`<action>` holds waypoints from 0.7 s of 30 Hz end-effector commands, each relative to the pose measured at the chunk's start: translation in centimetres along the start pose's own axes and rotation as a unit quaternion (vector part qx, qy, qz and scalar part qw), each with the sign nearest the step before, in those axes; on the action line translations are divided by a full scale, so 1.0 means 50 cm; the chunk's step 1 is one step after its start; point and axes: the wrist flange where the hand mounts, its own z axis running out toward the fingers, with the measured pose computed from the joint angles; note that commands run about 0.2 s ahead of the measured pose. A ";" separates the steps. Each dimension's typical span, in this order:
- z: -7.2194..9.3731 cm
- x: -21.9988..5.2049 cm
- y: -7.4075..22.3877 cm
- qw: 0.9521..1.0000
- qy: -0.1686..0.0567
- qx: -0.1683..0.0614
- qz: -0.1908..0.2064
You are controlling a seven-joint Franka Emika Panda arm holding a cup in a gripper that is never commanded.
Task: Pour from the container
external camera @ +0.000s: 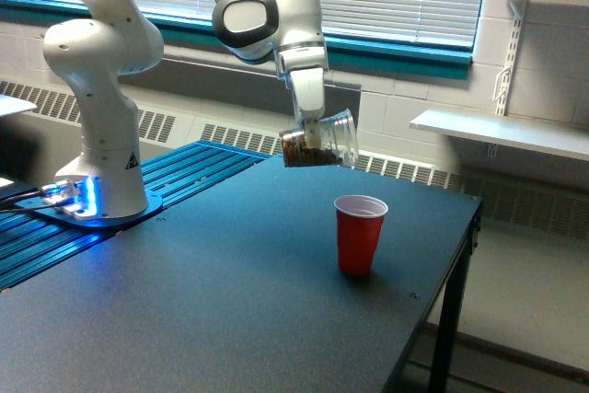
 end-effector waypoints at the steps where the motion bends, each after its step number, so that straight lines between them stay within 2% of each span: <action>1: -0.001 0.006 -0.018 1.000 0.001 -0.009 0.006; 13: 0.014 -0.001 -0.034 1.000 -0.009 -0.028 -0.007; 21: 0.023 -0.004 -0.036 0.999 -0.016 -0.049 -0.012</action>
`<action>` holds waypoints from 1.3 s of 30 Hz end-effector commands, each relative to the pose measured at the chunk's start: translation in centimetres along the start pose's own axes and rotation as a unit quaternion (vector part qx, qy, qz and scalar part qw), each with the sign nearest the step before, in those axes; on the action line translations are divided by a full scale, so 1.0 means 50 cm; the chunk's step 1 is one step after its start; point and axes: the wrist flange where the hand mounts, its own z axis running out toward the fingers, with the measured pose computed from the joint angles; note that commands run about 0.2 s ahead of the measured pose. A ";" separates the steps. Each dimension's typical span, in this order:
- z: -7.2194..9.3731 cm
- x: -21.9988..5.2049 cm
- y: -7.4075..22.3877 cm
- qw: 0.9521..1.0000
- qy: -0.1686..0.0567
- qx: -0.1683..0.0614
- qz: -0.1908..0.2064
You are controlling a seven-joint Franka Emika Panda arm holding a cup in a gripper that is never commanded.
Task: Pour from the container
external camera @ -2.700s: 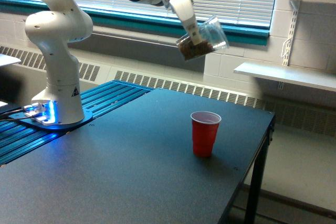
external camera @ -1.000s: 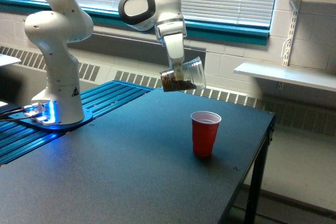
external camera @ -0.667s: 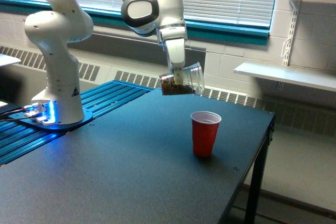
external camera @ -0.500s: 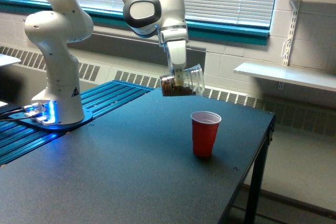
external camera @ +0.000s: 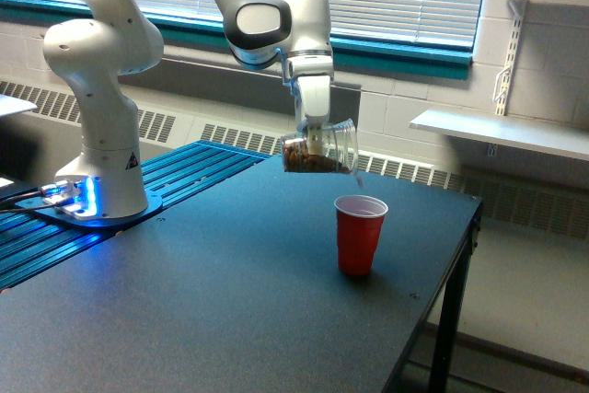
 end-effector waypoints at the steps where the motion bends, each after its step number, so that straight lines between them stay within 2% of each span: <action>1: 0.001 0.003 -0.009 1.000 -0.001 -0.015 0.008; 39: 0.014 0.016 -0.054 0.997 -0.025 -0.067 -0.043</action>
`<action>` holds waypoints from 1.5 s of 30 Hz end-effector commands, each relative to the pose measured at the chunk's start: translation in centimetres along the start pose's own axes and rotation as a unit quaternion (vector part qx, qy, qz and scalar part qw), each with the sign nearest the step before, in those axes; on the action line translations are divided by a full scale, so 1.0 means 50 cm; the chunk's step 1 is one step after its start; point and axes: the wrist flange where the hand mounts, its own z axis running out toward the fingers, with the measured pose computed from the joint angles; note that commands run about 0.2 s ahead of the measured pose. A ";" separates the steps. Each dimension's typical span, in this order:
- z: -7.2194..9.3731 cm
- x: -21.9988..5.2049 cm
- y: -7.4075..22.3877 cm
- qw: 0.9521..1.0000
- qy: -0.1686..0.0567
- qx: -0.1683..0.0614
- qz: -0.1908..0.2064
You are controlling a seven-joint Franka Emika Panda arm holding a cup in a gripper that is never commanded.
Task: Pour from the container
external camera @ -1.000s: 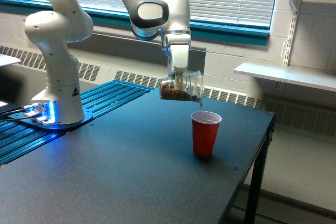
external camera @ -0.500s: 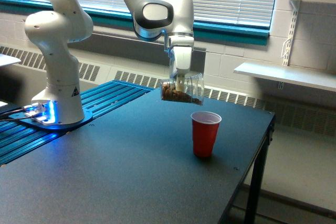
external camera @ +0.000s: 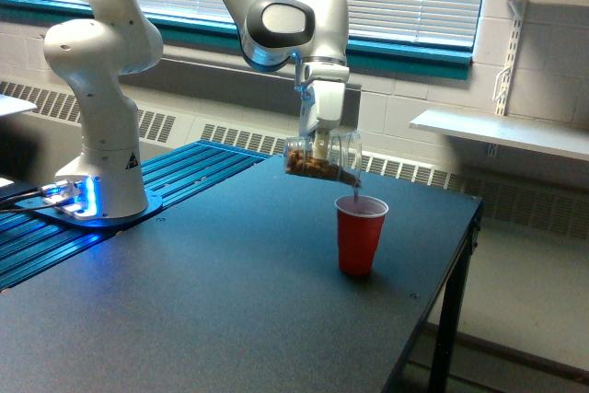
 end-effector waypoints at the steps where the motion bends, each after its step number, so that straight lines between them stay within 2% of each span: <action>1: -0.006 0.008 -0.006 1.000 0.002 -0.010 -0.007; 22: -0.005 0.019 -0.030 0.999 -0.011 -0.020 -0.035; 45: -0.008 0.034 -0.048 0.996 -0.032 -0.055 -0.069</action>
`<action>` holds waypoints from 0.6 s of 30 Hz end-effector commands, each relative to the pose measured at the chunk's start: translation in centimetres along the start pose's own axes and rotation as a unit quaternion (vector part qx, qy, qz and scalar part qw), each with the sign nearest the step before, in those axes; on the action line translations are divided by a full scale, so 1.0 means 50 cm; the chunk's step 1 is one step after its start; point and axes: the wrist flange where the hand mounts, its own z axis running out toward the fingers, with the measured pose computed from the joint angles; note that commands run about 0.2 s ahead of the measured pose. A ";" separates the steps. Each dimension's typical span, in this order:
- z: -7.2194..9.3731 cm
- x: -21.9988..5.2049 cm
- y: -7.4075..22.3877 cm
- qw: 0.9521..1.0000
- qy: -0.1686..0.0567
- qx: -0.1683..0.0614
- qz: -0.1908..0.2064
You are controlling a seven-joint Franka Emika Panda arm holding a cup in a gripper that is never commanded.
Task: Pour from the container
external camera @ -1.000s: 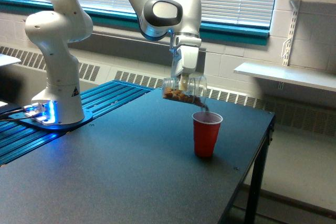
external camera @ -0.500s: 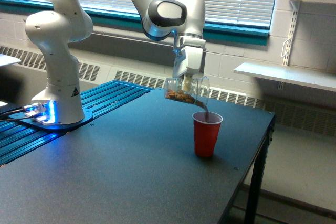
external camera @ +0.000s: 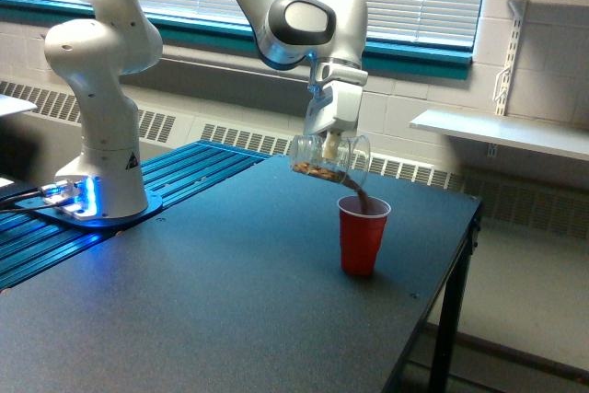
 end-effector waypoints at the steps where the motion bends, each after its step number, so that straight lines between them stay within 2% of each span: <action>1: -0.009 0.008 -0.008 1.000 -0.004 -0.013 -0.021; 18: -0.003 0.016 -0.008 0.998 -0.046 -0.032 -0.035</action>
